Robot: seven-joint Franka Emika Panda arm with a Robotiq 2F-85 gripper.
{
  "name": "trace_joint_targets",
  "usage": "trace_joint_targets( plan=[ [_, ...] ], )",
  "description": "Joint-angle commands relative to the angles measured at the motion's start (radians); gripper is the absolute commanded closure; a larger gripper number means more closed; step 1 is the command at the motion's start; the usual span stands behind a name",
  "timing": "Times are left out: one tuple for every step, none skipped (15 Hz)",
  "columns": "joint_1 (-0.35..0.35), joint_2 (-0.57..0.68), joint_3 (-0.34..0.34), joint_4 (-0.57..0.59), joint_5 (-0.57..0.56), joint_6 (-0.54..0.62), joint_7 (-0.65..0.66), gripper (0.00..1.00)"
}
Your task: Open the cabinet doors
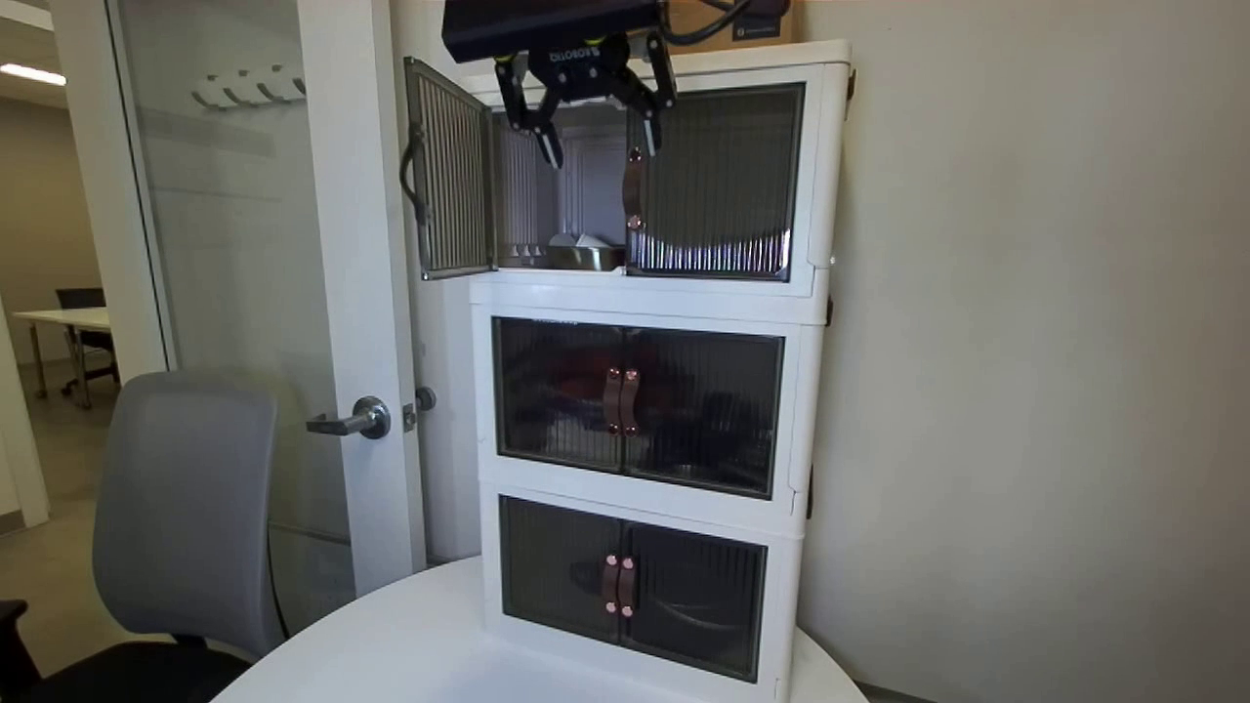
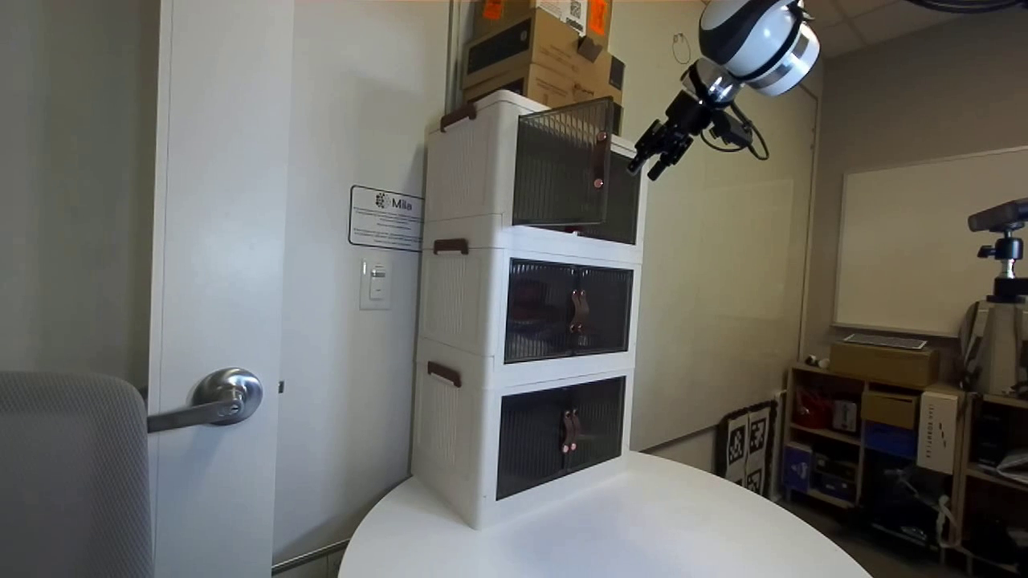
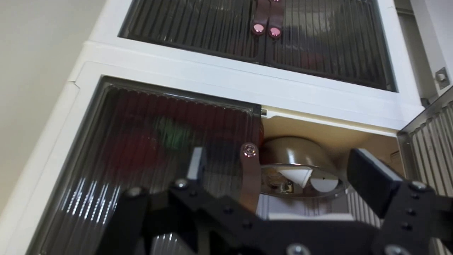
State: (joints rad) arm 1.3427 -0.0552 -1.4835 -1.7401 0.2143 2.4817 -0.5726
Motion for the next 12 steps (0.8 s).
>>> trace_joint_targets(
  plan=[
    [0.097,-0.048,-0.076,-0.005,0.061,0.016,-0.089,0.0],
    [0.124,-0.056,-0.102,-0.004,0.062,0.015,-0.087,0.0],
    [0.154,-0.064,-0.131,-0.002,0.052,0.018,-0.076,0.0],
    [0.186,-0.075,-0.159,0.001,0.034,0.018,-0.06,0.0],
    [0.22,-0.083,-0.19,0.005,0.014,0.022,-0.039,0.0],
    [0.256,-0.096,-0.224,0.008,-0.013,0.025,-0.019,0.0],
    [0.295,-0.103,-0.261,0.012,-0.044,0.033,0.014,0.0],
    [0.335,-0.112,-0.301,0.017,-0.082,0.041,0.06,0.0],
    [0.375,-0.106,-0.349,0.022,-0.12,0.045,0.152,0.0],
    [0.163,-0.148,-0.112,-0.002,-0.192,0.035,0.135,0.0],
    [0.19,-0.148,-0.143,-0.001,-0.211,0.04,0.174,0.0],
    [0.207,-0.15,-0.16,0.0,-0.219,0.04,0.193,0.0]
  ],
)
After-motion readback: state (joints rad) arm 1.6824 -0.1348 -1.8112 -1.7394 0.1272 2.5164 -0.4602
